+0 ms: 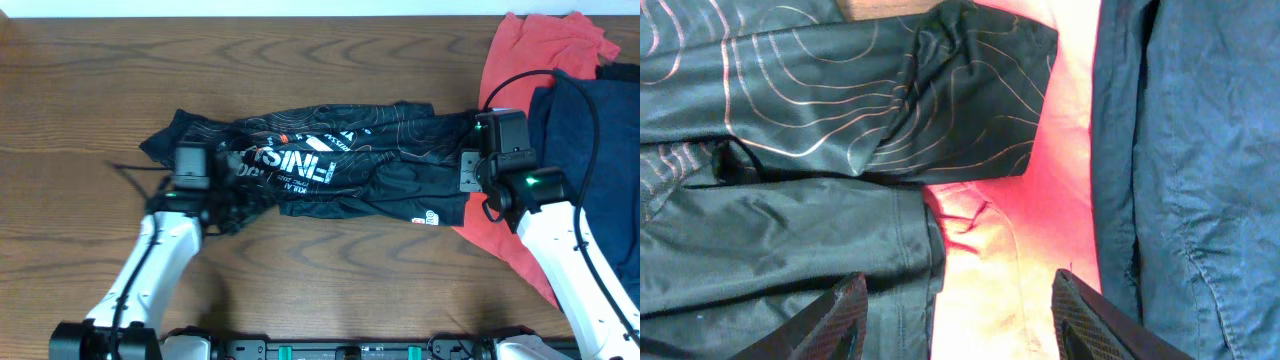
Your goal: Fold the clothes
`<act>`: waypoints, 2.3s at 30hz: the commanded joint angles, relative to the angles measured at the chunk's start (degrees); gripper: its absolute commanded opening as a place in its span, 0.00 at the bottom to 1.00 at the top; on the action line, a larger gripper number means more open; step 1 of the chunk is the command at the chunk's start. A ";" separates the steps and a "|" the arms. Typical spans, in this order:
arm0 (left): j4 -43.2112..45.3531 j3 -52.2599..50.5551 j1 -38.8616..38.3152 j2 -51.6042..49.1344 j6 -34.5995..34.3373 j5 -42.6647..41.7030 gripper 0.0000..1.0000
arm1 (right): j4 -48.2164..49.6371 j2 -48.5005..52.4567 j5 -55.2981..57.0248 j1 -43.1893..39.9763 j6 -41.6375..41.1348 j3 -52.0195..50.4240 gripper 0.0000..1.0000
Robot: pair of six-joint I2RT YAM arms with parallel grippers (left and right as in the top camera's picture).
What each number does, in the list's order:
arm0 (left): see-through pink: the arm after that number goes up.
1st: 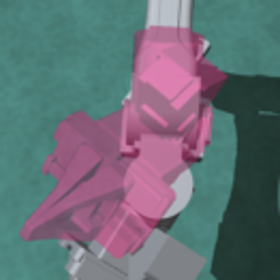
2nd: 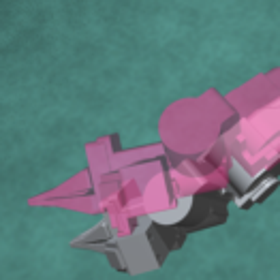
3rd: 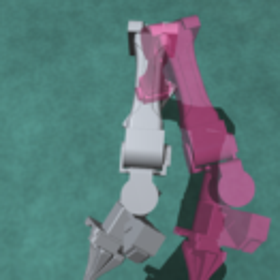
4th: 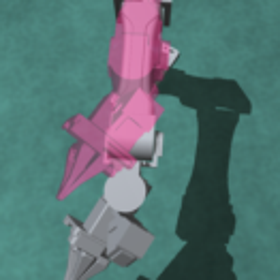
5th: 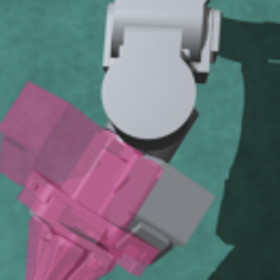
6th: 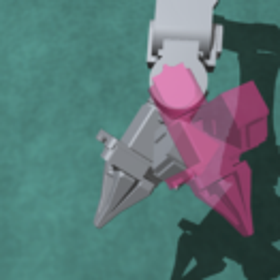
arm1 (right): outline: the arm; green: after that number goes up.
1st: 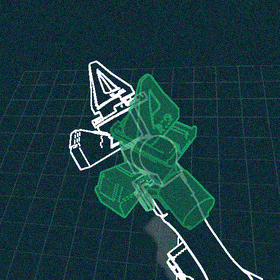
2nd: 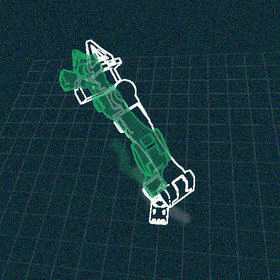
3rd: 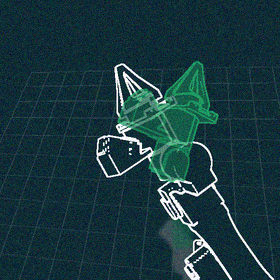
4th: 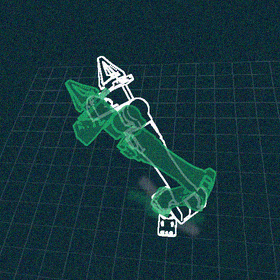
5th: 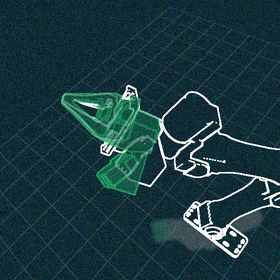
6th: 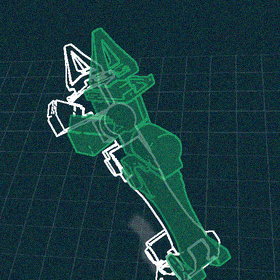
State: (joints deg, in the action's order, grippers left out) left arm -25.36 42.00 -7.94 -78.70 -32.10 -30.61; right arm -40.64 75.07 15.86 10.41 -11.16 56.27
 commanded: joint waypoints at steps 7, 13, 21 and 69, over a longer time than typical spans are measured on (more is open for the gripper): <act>12.79 -0.66 -16.57 -12.00 -14.53 7.54 0.72 | -0.15 0.59 -1.29 -0.46 -0.81 0.20 0.63; 14.49 -0.66 -17.46 -18.71 -19.26 12.52 0.71 | -0.63 0.59 -1.27 -0.50 -0.81 0.17 0.64; 12.50 -0.66 -11.50 -17.05 -17.46 12.94 0.06 | -0.59 0.59 -1.25 -0.52 -0.79 0.20 0.64; -6.12 -14.19 13.11 6.67 -9.33 11.78 0.51 | -4.22 27.67 -27.87 -8.33 3.61 0.09 0.24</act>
State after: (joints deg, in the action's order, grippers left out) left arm -33.82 28.84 5.39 -71.02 -40.36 -18.96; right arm -45.10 100.27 -10.33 2.35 -10.13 56.27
